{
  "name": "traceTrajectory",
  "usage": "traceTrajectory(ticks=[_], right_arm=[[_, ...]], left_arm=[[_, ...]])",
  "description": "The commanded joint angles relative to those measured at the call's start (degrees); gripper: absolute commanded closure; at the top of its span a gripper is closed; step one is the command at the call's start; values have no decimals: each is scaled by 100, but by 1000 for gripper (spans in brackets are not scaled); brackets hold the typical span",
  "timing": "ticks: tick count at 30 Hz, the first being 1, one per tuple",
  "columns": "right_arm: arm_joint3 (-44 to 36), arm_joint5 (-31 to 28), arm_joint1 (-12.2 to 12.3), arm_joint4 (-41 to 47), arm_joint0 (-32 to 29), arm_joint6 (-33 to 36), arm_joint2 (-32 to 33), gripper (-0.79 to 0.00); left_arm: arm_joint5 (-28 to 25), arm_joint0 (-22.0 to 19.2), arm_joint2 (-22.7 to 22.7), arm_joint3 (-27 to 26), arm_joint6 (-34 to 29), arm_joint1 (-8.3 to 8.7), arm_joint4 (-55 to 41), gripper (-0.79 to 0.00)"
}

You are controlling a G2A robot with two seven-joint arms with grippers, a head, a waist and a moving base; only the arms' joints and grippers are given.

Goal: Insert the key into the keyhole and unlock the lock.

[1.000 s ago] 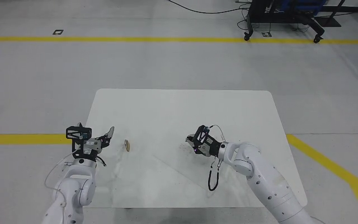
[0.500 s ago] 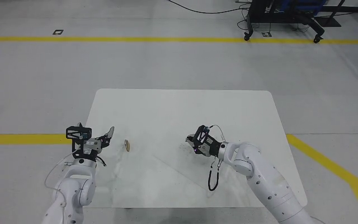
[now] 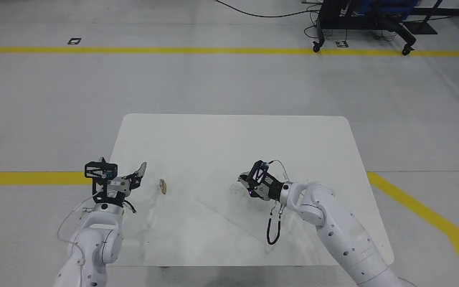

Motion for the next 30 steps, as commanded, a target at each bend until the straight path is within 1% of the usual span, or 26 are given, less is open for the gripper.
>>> traceTrajectory(ticks=[1,3,5,6,8,9,10,12,13,14,21,22,24,25,26,28,30], right_arm=[[0,0,0,0,0,-1,1,0],[2,-141,-20,511,-60,-267,-12,0],[88,-528,-38,1284,-33,-549,19,0],[169,-724,-39,1553,8,-584,30,0],[303,-1055,-46,1977,78,-635,-5,0],[376,-1115,-48,2085,124,-598,-17,0],[418,-1138,-53,2205,149,-603,-35,0],[521,-1322,-63,2547,169,-705,-62,0],[541,-1353,-61,2571,175,-710,-55,0],[541,-1353,-61,2571,175,-710,-55,0],[541,-1353,-61,2571,175,-710,-55,0],[541,-1353,-61,2571,175,-710,-55,0],[497,-1392,-70,2658,138,-803,-87,0],[509,-1727,-90,2964,86,-932,-215,0],[645,-1939,-103,3169,129,-946,-299,0],[1010,-2218,-161,3763,304,-897,-568,0],[1330,-2273,-237,4433,565,-763,-911,0]], left_arm=[[0,0,0,0,0,0,0,-785],[0,0,0,0,0,0,0,-785],[-8,-4,0,-8,3,-2,-27,-785],[-81,-14,-5,-39,-13,-7,-165,-785],[-368,-21,-60,-156,-106,-9,-555,-785],[-550,-18,-101,-204,-169,-9,-830,-785],[-905,-16,-125,-251,-304,-11,-1338,-785],[-1469,-61,-340,-229,-699,3,-2375,-785],[-1707,-98,-470,-186,-981,19,-2818,-785],[-1830,-145,-627,-166,-1235,41,-3048,-785],[-1830,-145,-627,-166,-1235,41,-3048,-785],[-1952,-137,-582,-176,-1227,33,-3284,-785],[-2325,-127,-579,-145,-1369,30,-4031,-785],[-2548,-141,-555,-142,-1554,33,-4496,-785],[-2745,-175,-550,-115,-1762,41,-4927,-785],[-3086,-315,-455,7,-2349,62,-5926,-785],[-3238,-559,-262,188,-3165,90,-6976,-785]])
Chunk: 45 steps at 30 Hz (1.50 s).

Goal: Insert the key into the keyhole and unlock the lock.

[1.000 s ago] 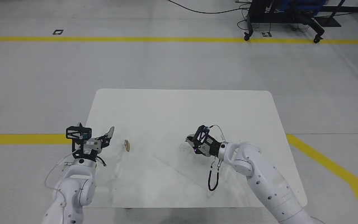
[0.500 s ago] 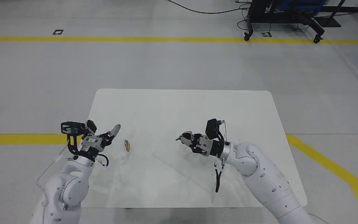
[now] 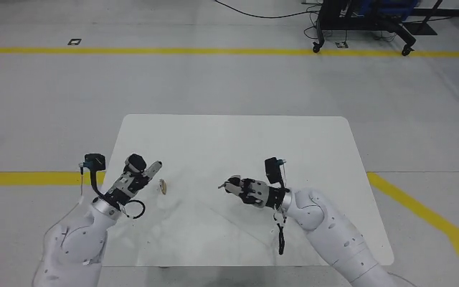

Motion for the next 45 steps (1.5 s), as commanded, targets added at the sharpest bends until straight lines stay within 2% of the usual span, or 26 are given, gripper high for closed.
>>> traceTrajectory(ticks=[1,3,6,10,14,19,22,25,26,28,30,32,33,35,45], right_arm=[[310,-13,-77,815,277,172,-380,0],[526,-13,-156,1564,522,354,-730,0],[766,-13,-245,2613,792,662,-1111,0],[979,-13,-280,3437,969,1132,-1268,0],[979,-13,-280,3437,969,1132,-1268,0],[979,-13,-280,3437,969,1132,-1268,0],[820,191,-285,3427,890,1115,-1273,0],[735,470,-273,3603,859,1366,-1301,0],[708,529,-270,3692,856,1443,-1300,0],[671,579,-264,3832,842,1584,-1301,0],[623,581,-264,3970,827,1717,-1314,0],[624,581,-262,4046,825,1803,-1300,0],[632,584,-262,4061,825,1823,-1287,0],[638,573,-263,4077,816,1846,-1266,0],[649,531,-287,4020,772,1904,-1215,0]], left_arm=[[-70,-304,232,234,-1063,33,-1450,-785],[-48,-673,476,491,-2247,75,-2683,-785],[76,-1246,702,992,-3510,121,-3720,-785],[-95,-1825,1074,1570,-4515,128,-4322,-785],[417,-2319,1294,2107,-5088,142,-5111,-785],[297,-2433,1365,2261,-4970,193,-5005,-785],[-172,-2309,1347,2026,-4500,261,-4200,-785],[-591,-2122,1356,1732,-4080,323,-3649,-656],[-678,-2060,1369,1637,-3994,345,-3499,-634],[-756,-1955,1417,1428,-3916,394,-3300,-640],[-819,-1877,1450,1276,-3853,447,-3066,-600],[-894,-1803,1487,1197,-3777,493,-2905,-517],[-918,-1779,1511,1167,-3754,513,-2865,-397],[-957,-1751,1555,1141,-3714,551,-2833,-348],[-1023,-1782,1753,1144,-3648,690,-2903,-289]])
